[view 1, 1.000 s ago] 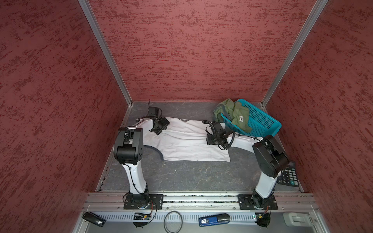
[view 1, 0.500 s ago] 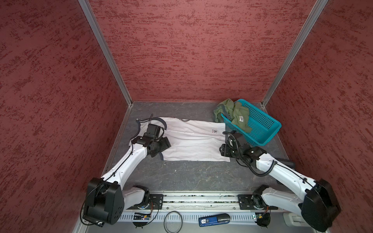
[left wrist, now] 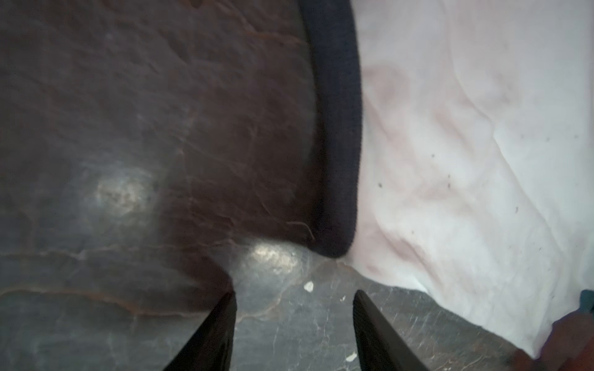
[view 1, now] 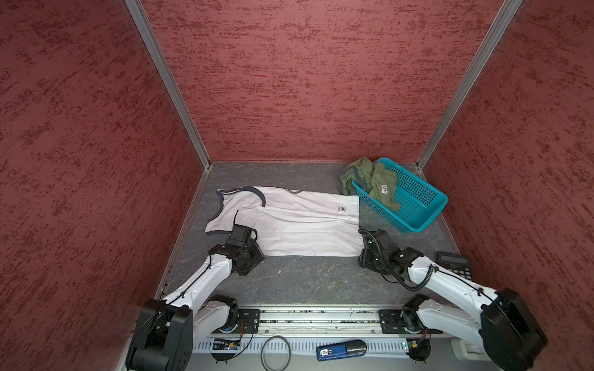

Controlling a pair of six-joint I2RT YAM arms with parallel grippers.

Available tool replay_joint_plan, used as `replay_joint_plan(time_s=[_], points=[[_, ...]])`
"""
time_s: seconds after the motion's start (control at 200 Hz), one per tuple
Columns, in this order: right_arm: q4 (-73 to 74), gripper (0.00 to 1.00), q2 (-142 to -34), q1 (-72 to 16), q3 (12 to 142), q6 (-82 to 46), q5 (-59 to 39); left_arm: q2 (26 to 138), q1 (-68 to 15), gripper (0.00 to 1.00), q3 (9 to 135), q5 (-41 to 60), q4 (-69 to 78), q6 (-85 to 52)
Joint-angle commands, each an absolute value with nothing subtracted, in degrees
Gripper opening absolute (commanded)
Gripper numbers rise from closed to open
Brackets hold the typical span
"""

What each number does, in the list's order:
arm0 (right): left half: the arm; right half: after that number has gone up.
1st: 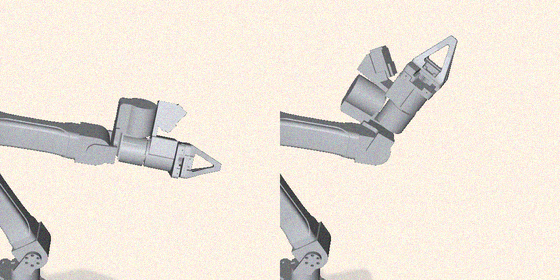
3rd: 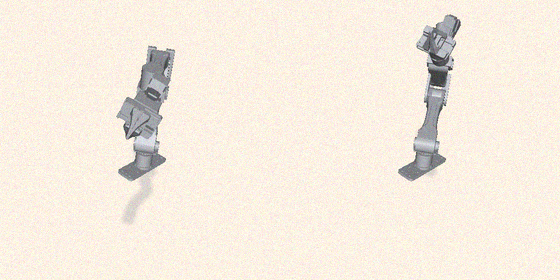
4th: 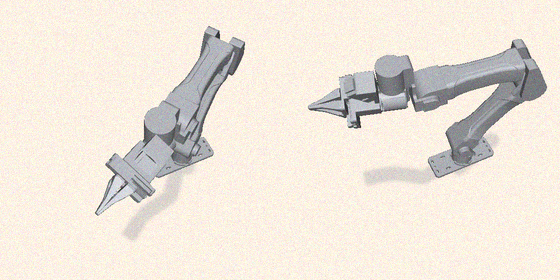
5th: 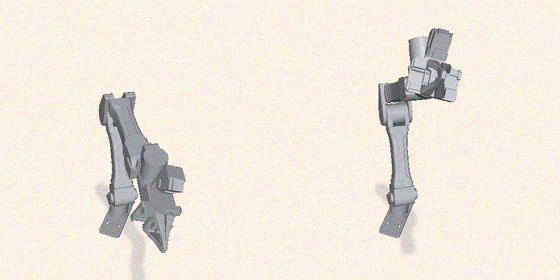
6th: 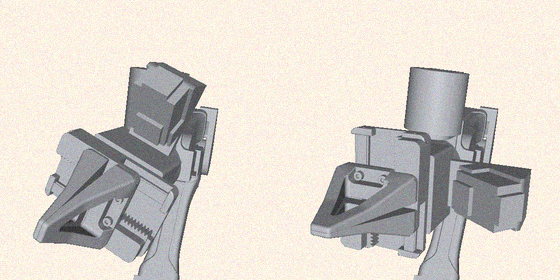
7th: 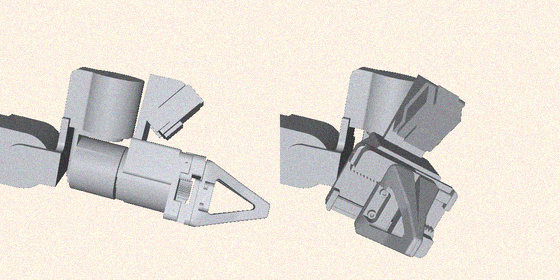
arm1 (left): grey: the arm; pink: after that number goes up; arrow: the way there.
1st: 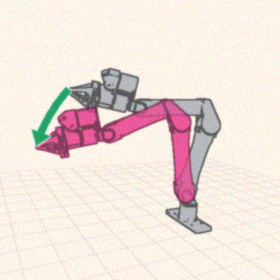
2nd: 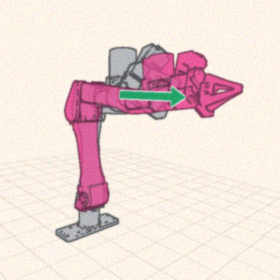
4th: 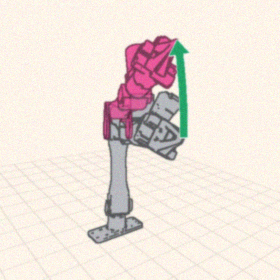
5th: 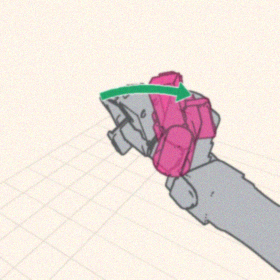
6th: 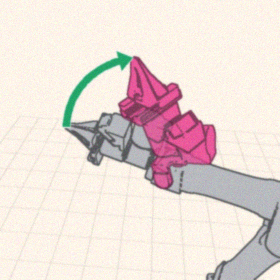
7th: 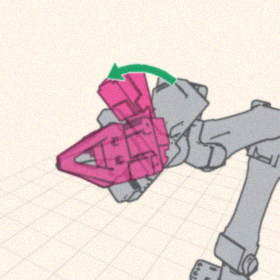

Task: Fold and stack the tank tops
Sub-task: 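Drag the white tank top toward the robot with both grippers, then lift the near edge with both grippers and fold it over the far half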

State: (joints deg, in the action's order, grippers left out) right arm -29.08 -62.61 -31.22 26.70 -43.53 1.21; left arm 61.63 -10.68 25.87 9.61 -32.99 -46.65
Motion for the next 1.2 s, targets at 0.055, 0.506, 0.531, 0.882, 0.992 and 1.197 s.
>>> replay_joint_plan(time_s=[0.055,0.506,0.531,0.882,0.992,1.197], points=[[-22.8,0.64,-65.5,-30.7,25.7,-45.8,3.5,64.3,-9.2,0.55,25.0,11.7,-25.5,-46.8],[-20.1,0.35,-71.2,-30.8,28.7,-43.5,4.7,63.8,-9.5,0.22,26.0,12.1,-25.7,-47.2],[-20.3,0.33,-71.0,-30.7,29.0,-43.3,4.6,63.6,-9.6,0.20,26.2,12.0,-25.7,-47.3],[-21.7,0.14,-70.5,-30.8,31.9,-41.6,5.4,63.8,-10.2,0.06,30.1,11.8,-25.5,-47.9],[-23.5,0.09,-70.5,-30.7,34.2,-40.3,6.1,64.6,-10.2,0.03,33.1,11.1,-26.5,-47.8],[-25.2,0.06,-73.7,-28.4,39.2,-36.4,6.4,71.8,-10.0,0.01,42.1,9.2,-28.4,-46.1]])
